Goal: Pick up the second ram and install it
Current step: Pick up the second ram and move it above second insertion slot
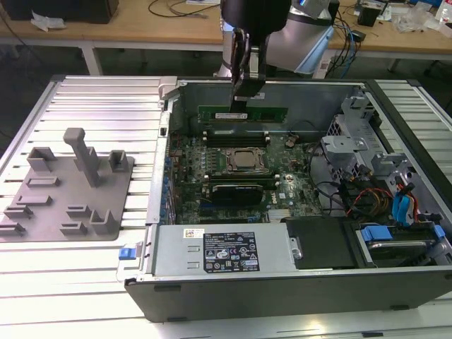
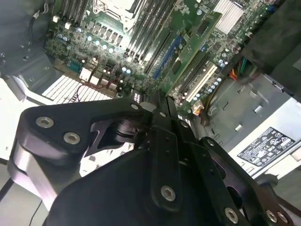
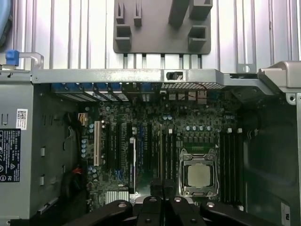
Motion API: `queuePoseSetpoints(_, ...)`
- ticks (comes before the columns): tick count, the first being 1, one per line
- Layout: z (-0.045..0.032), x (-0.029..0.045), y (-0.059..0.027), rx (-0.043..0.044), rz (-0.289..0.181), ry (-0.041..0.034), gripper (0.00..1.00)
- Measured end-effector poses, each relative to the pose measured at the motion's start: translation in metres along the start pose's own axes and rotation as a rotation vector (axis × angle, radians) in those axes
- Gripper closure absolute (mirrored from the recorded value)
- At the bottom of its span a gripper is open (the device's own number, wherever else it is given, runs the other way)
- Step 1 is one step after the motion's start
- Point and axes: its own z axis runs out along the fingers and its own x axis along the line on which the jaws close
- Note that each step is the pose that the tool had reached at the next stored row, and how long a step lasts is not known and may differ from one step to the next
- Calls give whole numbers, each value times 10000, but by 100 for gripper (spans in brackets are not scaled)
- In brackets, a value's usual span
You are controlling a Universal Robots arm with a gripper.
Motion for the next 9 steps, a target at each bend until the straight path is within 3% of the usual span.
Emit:
queuePoseSetpoints(5, 135, -14, -9, 5, -65, 4, 91)
queuePoseSetpoints(9, 198, -24, -13, 6, -66, 3, 91)
